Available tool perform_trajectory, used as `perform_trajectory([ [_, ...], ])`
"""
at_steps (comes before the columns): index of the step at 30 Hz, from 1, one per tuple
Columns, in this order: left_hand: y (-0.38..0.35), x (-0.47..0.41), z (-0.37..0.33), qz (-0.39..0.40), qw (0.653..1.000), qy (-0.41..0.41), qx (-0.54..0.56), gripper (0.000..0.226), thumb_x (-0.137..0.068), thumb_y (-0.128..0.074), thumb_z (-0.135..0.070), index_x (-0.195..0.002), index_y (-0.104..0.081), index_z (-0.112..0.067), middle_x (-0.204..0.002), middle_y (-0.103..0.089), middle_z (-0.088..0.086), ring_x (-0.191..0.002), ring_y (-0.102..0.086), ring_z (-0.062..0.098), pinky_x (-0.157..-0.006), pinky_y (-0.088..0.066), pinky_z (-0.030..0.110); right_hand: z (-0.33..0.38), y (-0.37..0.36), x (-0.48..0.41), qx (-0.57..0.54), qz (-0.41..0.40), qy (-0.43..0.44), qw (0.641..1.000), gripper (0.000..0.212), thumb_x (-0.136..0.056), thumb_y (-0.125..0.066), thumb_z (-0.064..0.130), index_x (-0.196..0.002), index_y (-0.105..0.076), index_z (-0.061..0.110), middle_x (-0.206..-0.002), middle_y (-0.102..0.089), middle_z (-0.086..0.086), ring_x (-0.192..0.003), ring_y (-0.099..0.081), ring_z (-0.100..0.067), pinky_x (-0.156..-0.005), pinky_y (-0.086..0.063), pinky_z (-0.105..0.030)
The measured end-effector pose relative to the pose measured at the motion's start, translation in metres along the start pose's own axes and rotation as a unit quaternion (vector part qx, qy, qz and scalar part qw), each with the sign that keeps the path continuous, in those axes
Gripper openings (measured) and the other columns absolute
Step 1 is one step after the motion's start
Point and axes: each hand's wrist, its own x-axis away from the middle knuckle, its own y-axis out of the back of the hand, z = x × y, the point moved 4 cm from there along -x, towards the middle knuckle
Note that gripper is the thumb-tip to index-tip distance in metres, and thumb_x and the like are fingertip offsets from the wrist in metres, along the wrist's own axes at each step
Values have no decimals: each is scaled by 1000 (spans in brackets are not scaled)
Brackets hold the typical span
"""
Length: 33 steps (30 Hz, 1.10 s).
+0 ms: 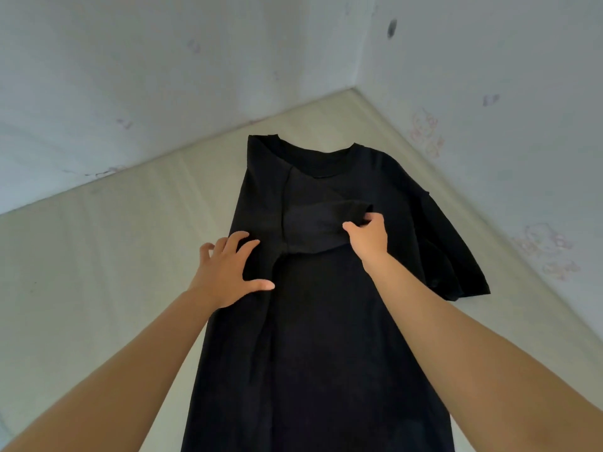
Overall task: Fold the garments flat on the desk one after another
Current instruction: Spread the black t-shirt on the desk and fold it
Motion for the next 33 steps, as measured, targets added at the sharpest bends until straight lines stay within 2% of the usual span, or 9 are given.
perform_trajectory([
  [4, 23, -46, -6, -121, 986, -52, 98, 49, -100, -40, -39, -146, -34, -24, -155, -29, -1, -142, -27, 17, -115, -22, 37, 11, -5, -10, -34, 25, 70, 997, 54, -88, -66, 17, -136, -41, 24, -121, -50, 4, -111, -52, -16, -89, -44, -27],
  [7, 21, -83, -10, -34, 992, -95, 74, 74, -90, -47, -58, -152, -16, -31, -161, -7, 1, -148, -8, 24, -119, -15, 44, 17, -12, -19, 24, 62, 109, 992, 56, -83, -71, 10, -134, -49, 20, -126, -54, 3, -119, -51, -15, -99, -46, -30],
  [9, 14, -98, -8, 57, 996, -71, 18, 103, -71, -46, -82, -151, 4, -40, -160, 16, -1, -147, 10, 30, -117, -2, 52, 12, -5, -22, 31, 36, 99, 994, 64, -82, -71, 5, -138, -44, 20, -125, -54, 2, -110, -54, -13, -90, -48, -21],
  [12, 5, -110, -15, 85, 996, -25, -16, 121, -53, -35, -96, -146, 21, -43, -155, 32, 2, -143, 22, 38, -113, 9, 57, 3, 23, -25, 71, -68, 105, 990, 51, -87, -60, 1, -132, -48, 22, -120, -55, 0, -92, -59, -11, -73, -44, -14],
  [17, 2, -115, -64, -51, 996, -75, -13, 81, -84, -16, -74, -152, 7, -34, -160, 17, 6, -144, 19, 38, -116, 8, 54, -18, 83, -26, 216, -179, 112, 953, 42, -89, -56, 8, -126, -53, 27, -132, -46, 0, -125, -40, -19, -106, -32, -39],
  [23, -7, -123, -151, -41, 988, -149, 3, 66, -101, -22, -49, -153, 7, -22, -161, 11, 2, -148, 7, 27, -120, -2, 49, -50, 124, -26, 268, -120, 59, 954, 35, -97, -51, 19, -130, -54, 30, -147, -38, 0, -138, -31, -22, -114, -24, -50],
  [27, 1, -129, -200, -61, 980, -187, -19, 60, -102, -21, -46, -154, -5, -20, -162, 0, 2, -149, 0, 21, -120, -4, 46, -60, 161, -9, 242, -283, 15, 928, 52, -90, -60, 29, -138, -41, 24, -146, -32, -1, -136, -30, -24, -109, -27, -43],
  [29, 2, -133, -216, -53, 979, -192, -32, 61, -101, -21, -49, -154, -6, -22, -162, -1, 2, -149, -1, 22, -120, -4, 47, -77, 176, -7, 205, -284, -77, 933, 64, -85, -67, 36, -139, -37, 19, -142, -35, -7, -132, -32, -28, -105, -32, -43],
  [33, -12, -134, -237, 6, 980, -191, -51, 75, -95, -24, -63, -153, 5, -27, -161, 12, 1, -148, 10, 29, -118, 0, 56, -92, 202, -21, 162, -207, -91, 960, 24, -90, -62, 34, -105, -57, 16, -103, -60, -8, -99, -57, -28, -72, -45, -34],
])
